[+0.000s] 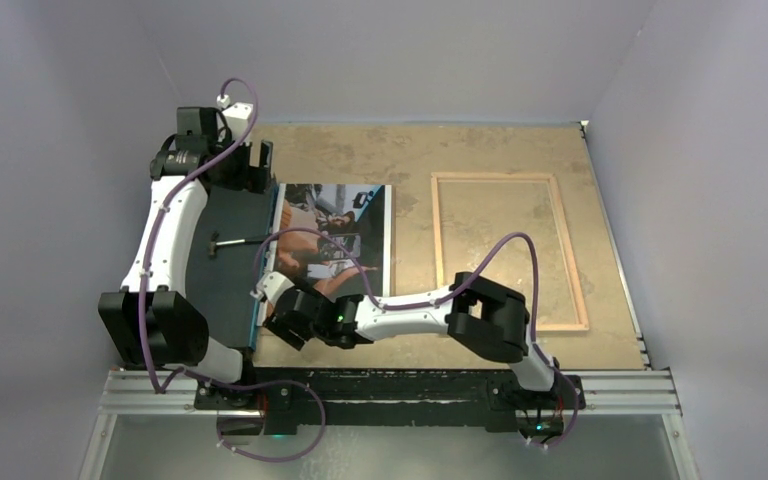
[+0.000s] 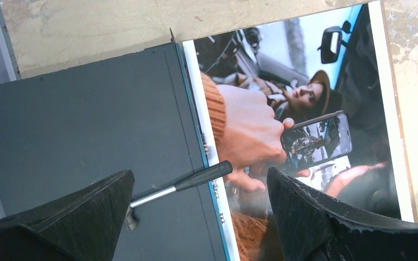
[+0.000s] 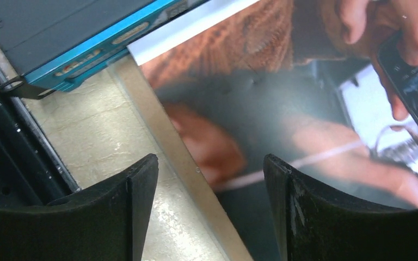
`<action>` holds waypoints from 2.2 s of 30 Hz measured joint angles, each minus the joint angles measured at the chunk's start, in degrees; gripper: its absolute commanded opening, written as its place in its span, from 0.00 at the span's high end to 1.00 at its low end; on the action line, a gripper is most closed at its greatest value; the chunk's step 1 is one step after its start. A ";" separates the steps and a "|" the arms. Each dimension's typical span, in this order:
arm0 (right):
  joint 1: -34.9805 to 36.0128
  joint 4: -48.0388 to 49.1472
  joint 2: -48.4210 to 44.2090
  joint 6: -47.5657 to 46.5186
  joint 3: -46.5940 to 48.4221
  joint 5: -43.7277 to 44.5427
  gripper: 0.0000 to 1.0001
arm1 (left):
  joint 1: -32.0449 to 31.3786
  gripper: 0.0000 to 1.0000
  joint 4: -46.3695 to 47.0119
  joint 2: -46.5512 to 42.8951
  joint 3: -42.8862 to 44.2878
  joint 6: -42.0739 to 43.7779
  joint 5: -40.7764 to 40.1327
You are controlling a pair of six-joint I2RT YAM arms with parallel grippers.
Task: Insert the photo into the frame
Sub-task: Move the photo frame item to the center of the board.
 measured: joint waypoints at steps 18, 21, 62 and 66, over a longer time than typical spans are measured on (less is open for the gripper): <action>1.92 7.80 4.63 -6.27 -1.01 2.99 0.31 | 0.72 0.09 -0.50 1.90 2.01 0.37 -0.24; 1.75 8.48 4.83 -4.59 -1.25 4.39 0.36 | 0.72 0.09 -0.48 1.90 2.08 0.39 -0.28; -36.89 -0.39 -7.26 16.50 -5.11 -7.69 0.14 | -10.23 0.38 22.16 20.11 -4.68 8.59 -21.18; -39.01 -1.77 -6.23 18.10 -6.12 -9.03 0.13 | -11.91 0.41 25.20 22.38 -5.22 10.88 -24.76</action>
